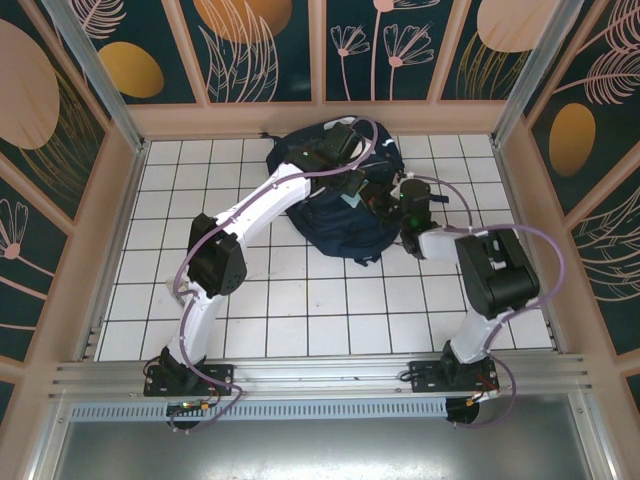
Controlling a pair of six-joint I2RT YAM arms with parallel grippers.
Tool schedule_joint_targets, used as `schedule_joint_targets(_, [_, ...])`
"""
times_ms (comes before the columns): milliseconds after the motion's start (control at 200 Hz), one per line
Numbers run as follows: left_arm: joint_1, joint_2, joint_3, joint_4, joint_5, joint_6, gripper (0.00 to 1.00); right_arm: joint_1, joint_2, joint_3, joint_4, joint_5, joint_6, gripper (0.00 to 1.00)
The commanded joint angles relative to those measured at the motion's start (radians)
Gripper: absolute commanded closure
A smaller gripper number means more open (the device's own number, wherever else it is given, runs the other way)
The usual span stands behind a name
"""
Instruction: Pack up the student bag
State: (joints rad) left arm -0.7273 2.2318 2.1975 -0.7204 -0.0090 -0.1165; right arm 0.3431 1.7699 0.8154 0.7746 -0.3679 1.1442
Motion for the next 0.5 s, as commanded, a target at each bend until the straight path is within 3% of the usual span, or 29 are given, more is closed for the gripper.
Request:
schedule_joint_targets(0, [-0.003,-0.061,0.017,0.043,0.021,-0.047,1.00,0.050,0.096,0.091,0.160,0.086,0.157,1.00])
schedule_joint_targets(105, [-0.001,-0.064,0.012,0.050,-0.001,-0.059,1.00,0.077,0.169,0.183,0.039,0.170,0.191,1.00])
schedule_joint_targets(230, [0.007,-0.067,0.013,0.064,-0.009,-0.080,1.00,0.076,0.174,0.165,0.083,0.195,0.234,0.90])
schedule_joint_targets(300, [0.018,-0.068,0.015,0.072,0.000,-0.097,1.00,0.072,0.139,0.160,0.030,0.198,0.205,0.77])
schedule_joint_targets(370, [0.032,-0.069,0.010,0.083,0.015,-0.116,1.00,0.060,0.091,0.154,-0.043,0.180,0.166,0.57])
schedule_joint_targets(490, [0.052,-0.061,0.008,0.098,0.035,-0.140,1.00,0.037,0.012,0.125,-0.123,0.134,0.113,0.45])
